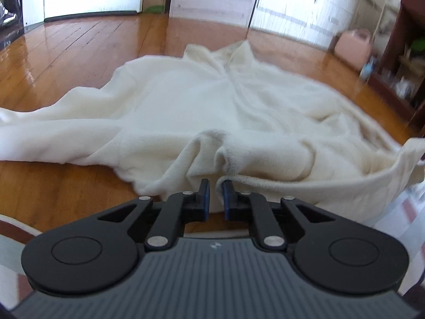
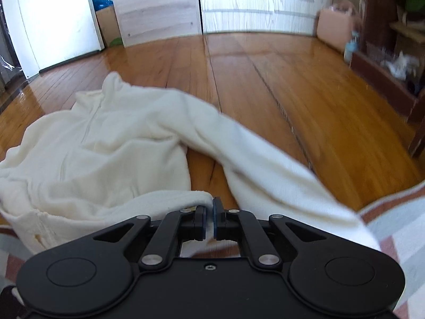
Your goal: Fold clothes
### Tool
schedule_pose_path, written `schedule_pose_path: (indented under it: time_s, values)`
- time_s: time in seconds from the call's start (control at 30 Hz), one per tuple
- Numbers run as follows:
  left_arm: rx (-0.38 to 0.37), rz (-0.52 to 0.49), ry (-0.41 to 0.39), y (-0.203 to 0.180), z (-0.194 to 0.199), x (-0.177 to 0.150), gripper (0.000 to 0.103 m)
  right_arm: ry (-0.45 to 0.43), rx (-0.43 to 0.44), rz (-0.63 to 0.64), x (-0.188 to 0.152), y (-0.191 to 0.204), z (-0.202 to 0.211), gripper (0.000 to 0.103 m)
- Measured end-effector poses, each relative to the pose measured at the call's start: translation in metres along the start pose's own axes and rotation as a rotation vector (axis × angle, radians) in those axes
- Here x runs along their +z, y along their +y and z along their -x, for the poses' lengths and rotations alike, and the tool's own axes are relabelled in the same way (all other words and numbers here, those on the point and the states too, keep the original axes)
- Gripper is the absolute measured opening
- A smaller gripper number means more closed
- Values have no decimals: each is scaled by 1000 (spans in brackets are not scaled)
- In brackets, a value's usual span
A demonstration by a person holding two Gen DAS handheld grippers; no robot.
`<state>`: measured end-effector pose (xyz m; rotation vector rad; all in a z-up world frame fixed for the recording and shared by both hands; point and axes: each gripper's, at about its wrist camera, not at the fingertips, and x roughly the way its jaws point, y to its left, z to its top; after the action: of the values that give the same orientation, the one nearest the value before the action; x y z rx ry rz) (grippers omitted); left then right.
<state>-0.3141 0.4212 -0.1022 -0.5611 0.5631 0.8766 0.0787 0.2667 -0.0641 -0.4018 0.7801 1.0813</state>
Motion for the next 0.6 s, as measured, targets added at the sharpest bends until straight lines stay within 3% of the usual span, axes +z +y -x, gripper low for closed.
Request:
schedule_pose_path:
  time_s: [0.13,0.33,0.47,0.6]
  values:
    - [-94,-10,3,4,12,8,10,-42,38,18,17,8,1,4]
    - [-216,-8,106,14,25,-3,10,-25,31,65,31,10,-9,4]
    - [-199,-136,222,-14,27,-24,10,-34,26,96,23,7,-18,4]
    - [-161,-276,185,-42,22,-35,14,-3,10,93,1,1,-23,4]
